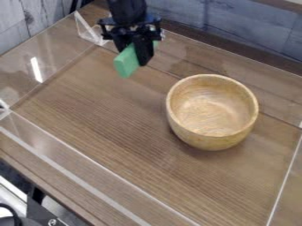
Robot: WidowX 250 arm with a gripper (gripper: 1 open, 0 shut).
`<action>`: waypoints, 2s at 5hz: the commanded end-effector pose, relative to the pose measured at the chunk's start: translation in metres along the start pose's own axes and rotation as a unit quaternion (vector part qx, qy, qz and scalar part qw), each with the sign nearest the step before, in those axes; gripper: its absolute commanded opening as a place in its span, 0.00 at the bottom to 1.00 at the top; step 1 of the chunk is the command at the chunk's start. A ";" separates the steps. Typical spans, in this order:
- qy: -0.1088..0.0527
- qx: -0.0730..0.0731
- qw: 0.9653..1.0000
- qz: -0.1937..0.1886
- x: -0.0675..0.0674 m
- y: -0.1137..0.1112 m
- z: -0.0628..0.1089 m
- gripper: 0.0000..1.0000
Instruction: Move green stick from inside the wooden bowl to the table next to it
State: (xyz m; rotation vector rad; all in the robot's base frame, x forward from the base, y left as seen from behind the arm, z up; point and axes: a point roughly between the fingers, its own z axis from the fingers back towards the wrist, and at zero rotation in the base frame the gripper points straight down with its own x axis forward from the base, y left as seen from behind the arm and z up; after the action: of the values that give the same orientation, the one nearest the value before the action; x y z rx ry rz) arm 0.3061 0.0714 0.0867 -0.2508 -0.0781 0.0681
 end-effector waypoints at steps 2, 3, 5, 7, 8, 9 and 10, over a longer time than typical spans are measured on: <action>-0.032 0.022 0.999 0.025 0.005 0.028 0.012 0.00; -0.032 0.028 0.999 0.017 0.016 0.029 0.015 0.00; -0.030 0.035 0.999 -0.012 0.030 0.021 0.023 0.00; -0.024 0.038 0.998 -0.047 0.043 0.034 0.036 0.00; -0.017 0.036 0.997 -0.064 0.034 0.034 0.030 0.00; -0.010 0.034 0.996 -0.079 0.026 0.034 0.024 0.00; -0.012 0.036 0.997 -0.069 0.022 0.035 0.025 0.00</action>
State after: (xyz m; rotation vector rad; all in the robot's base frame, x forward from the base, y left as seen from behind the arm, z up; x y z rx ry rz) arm 0.3212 0.1081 0.0762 -0.2135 -0.0392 -0.0612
